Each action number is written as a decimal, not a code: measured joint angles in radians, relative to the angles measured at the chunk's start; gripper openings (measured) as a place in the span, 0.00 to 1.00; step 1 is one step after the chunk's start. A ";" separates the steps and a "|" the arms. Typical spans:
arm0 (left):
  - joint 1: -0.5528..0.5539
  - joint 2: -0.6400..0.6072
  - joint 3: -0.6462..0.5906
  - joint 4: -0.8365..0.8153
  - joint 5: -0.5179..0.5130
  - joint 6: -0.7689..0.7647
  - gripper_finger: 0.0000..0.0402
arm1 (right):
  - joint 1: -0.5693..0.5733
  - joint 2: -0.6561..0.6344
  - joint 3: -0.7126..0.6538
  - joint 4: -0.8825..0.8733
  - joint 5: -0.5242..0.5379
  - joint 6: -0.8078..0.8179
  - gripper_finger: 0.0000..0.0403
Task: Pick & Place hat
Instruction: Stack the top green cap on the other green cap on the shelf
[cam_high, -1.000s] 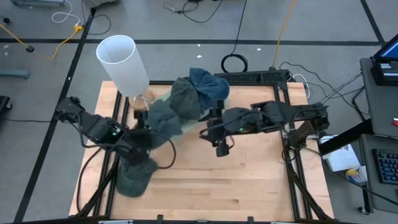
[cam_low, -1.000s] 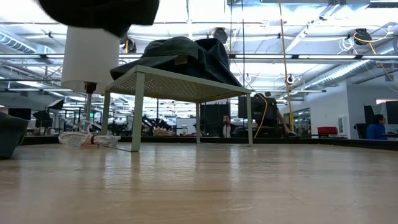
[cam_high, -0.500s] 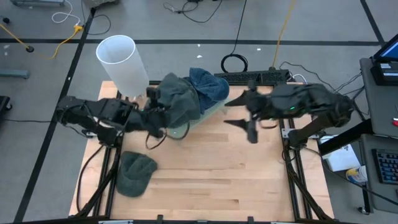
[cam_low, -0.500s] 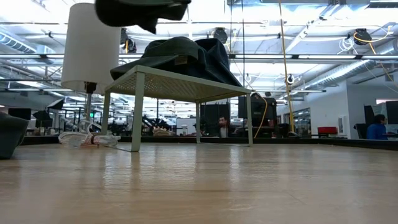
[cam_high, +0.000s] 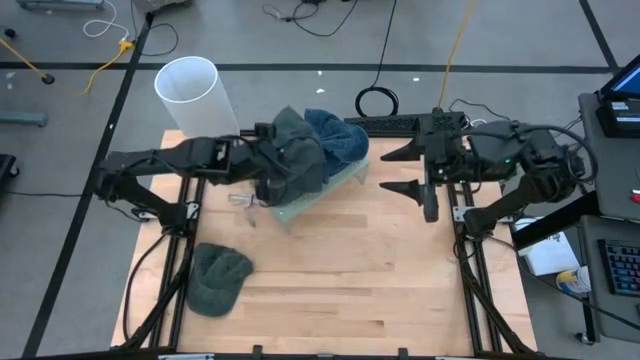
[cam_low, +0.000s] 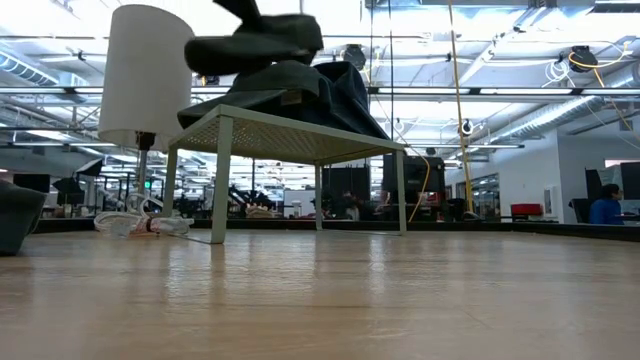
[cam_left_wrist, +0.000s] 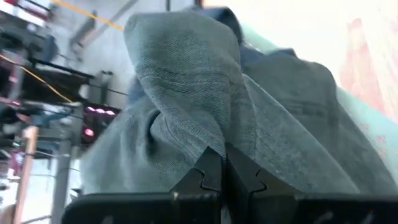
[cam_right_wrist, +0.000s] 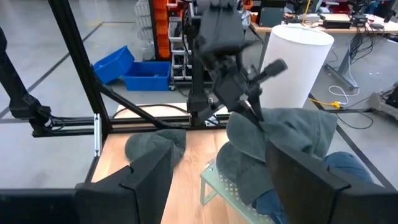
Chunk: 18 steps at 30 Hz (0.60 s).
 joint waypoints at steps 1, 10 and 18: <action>0.002 0.004 -0.017 0.001 0.005 -0.012 0.00 | 0.000 0.002 0.000 -0.004 0.000 0.000 0.61; -0.007 0.004 -0.214 0.153 0.013 -0.077 0.00 | 0.000 0.012 -0.001 -0.039 0.000 0.010 0.61; -0.007 0.004 -0.260 0.181 0.011 -0.154 0.05 | 0.020 0.012 -0.001 -0.035 -0.001 0.008 0.61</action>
